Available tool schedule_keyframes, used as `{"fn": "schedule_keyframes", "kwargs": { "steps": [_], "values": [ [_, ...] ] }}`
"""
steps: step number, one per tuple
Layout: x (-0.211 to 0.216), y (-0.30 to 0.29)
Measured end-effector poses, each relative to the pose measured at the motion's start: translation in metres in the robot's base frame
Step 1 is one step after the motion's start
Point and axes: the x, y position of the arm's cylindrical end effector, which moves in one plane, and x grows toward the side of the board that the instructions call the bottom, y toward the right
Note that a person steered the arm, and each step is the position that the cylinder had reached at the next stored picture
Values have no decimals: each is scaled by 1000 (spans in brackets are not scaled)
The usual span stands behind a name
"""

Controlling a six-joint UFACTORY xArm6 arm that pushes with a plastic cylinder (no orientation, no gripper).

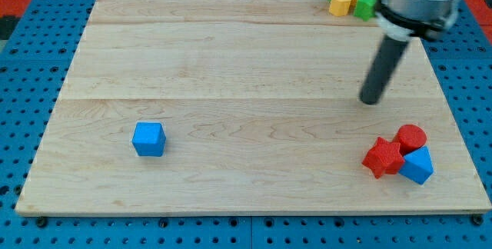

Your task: Push the blue cube to the group of blocks

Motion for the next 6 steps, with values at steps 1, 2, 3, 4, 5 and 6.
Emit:
{"fn": "schedule_keyframes", "kwargs": {
  "steps": [1,2,3,4,5,6],
  "values": [
    [-1,-102],
    [-1,-228],
    [-1,-355],
    [31,-452],
    [79,-432],
    [98,-352]
  ]
}}
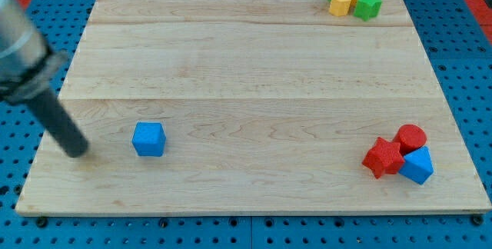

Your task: Push the blue cube to the group of blocks

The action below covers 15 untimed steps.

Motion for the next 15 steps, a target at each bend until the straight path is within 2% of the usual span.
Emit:
{"fn": "schedule_keyframes", "kwargs": {
  "steps": [2,3,5,6,7,8,9,11,12,13,14,15],
  "values": [
    [-30,220],
    [-30,239],
    [-9,119],
    [-29,90],
    [-49,161],
    [-49,275],
    [-49,311],
    [-44,249],
    [-79,248],
    [-114,262],
    [-113,314],
    [-93,355]
  ]
}}
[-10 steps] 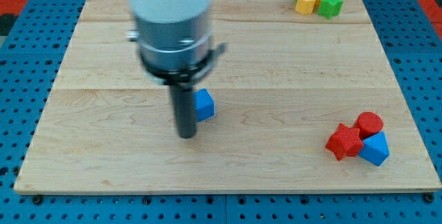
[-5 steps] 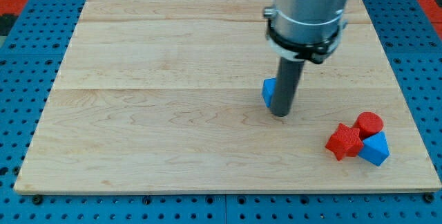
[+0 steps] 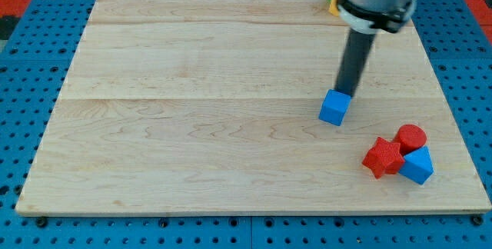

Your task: Push the blue cube to the group of blocks

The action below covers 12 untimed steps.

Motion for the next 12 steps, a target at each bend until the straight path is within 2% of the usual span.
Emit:
{"fn": "schedule_keyframes", "kwargs": {
  "steps": [1,2,3,4,6,7,8,9,10,12],
  "values": [
    [15,6],
    [-30,-14],
    [-39,-72],
    [-14,-93],
    [51,-42],
    [53,-57],
    [7,-87],
    [-19,-48],
    [-8,13],
    [49,72]
  ]
}}
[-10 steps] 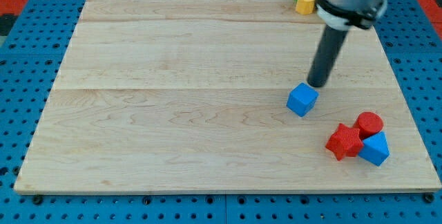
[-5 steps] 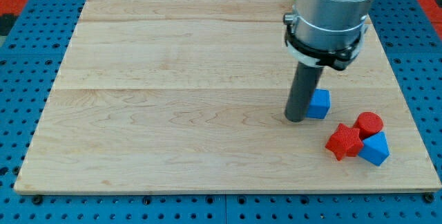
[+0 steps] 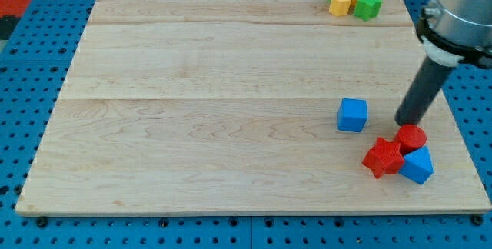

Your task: Push the blue cube to the group of blocks

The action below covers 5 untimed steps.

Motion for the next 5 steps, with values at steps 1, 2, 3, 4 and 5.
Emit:
{"fn": "schedule_keyframes", "kwargs": {
  "steps": [1,2,3,4,5],
  "values": [
    [-40,-7],
    [-57,-73],
    [-46,-146],
    [-21,-139],
    [-8,-105]
  ]
}}
